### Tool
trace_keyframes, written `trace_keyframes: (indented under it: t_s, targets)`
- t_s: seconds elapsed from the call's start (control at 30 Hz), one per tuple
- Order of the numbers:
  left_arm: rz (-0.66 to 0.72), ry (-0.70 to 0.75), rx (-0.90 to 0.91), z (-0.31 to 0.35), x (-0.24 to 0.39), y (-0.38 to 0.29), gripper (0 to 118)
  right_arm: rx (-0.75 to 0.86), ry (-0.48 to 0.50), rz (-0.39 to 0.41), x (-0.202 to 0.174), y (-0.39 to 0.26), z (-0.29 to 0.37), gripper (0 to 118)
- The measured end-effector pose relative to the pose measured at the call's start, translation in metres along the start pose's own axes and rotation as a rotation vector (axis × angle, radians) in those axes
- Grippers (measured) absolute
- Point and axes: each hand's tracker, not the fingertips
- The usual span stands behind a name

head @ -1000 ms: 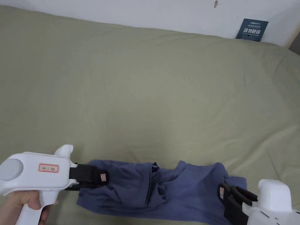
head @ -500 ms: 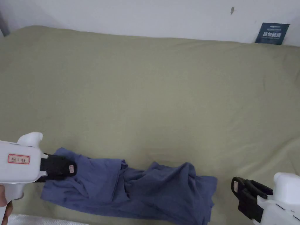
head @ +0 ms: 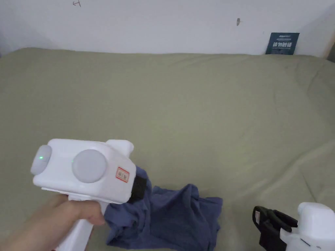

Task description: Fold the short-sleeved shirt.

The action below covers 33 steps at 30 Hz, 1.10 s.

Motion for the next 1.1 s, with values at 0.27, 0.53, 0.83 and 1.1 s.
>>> trace_keyframes:
  t_s: [0.27, 0.53, 0.83, 1.1]
  targets:
    - [-0.104, -0.011, -0.100, -0.092, 0.105, 0.012, 118, -0.013, -0.047, -0.067, 0.021, -0.003, 0.008, 2]
    - [-0.064, -0.146, -0.014, -0.070, 0.095, 0.006, 111, -0.001, -0.074, -0.094, 0.037, 0.002, 0.021, 2]
    - [0.163, -0.412, 0.021, -0.078, -0.007, -0.026, 10, -0.038, -0.058, -0.106, 0.036, 0.002, 0.007, 2]
    - [0.119, -0.542, -0.009, -0.163, 0.022, -0.026, 9, -0.108, -0.017, -0.110, 0.038, 0.001, -0.005, 2]
